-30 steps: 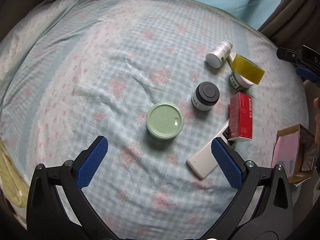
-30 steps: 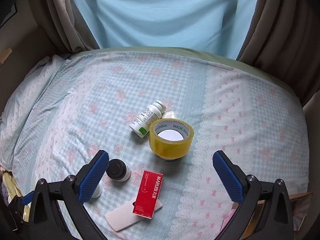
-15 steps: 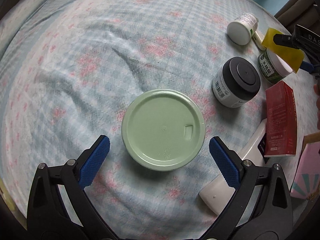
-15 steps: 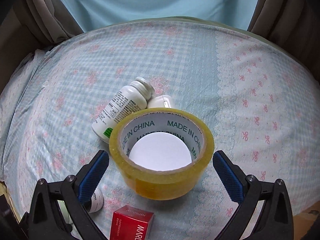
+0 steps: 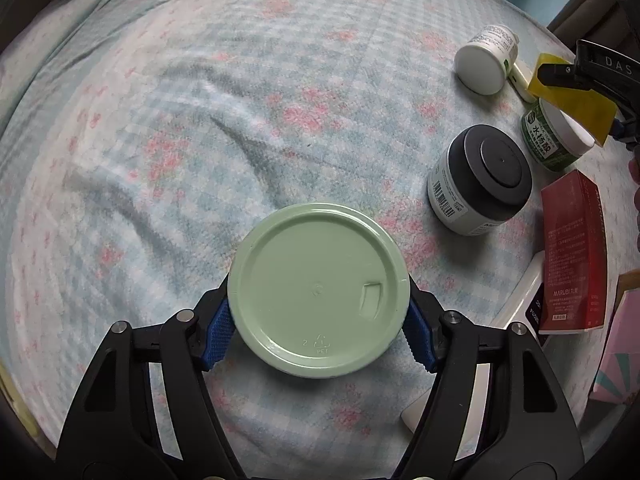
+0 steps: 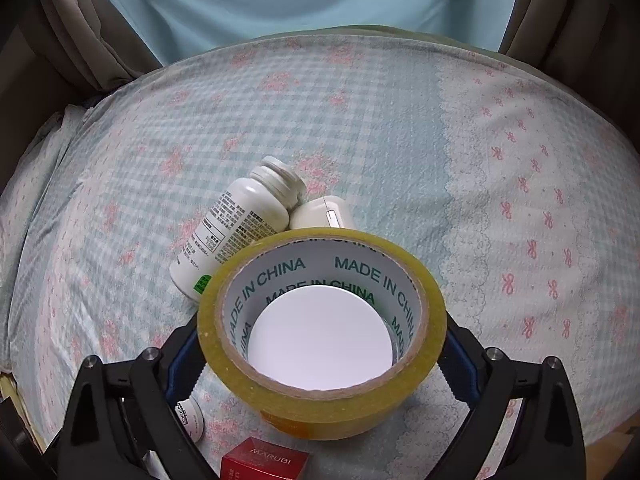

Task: Organize rigid objects
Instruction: 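Grasp the pale green jar with the left tool while the right tool grasps the yellow tape roll, then carry the green jar and tape roll into the cardboard box and release both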

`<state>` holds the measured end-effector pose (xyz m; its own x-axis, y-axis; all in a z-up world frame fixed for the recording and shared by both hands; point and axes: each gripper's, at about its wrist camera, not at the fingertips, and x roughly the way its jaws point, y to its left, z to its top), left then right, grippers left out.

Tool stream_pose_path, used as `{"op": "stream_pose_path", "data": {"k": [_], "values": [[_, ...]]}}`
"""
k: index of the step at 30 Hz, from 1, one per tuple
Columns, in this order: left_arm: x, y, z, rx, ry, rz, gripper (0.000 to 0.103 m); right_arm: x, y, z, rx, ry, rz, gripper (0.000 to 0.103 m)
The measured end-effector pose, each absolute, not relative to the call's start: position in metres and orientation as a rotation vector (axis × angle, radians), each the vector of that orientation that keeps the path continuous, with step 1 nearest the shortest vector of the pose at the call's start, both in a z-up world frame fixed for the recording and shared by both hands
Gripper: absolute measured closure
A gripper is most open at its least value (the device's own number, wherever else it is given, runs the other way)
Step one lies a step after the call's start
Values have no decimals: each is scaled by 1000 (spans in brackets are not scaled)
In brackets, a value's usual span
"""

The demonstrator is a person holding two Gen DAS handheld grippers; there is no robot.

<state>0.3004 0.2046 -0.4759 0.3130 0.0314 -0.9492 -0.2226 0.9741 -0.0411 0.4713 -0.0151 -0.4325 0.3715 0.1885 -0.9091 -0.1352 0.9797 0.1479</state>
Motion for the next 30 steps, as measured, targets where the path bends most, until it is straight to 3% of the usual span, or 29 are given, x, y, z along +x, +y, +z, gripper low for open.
{"op": "stream_pose_path", "data": {"k": [17,30], "values": [[291,206,-425,-181,1156,147,35,452,-23,-382,63,1083,206,6],[257,193,-282,-129,1040,20,35,355,-55,-240,94,980,188,6]]}}
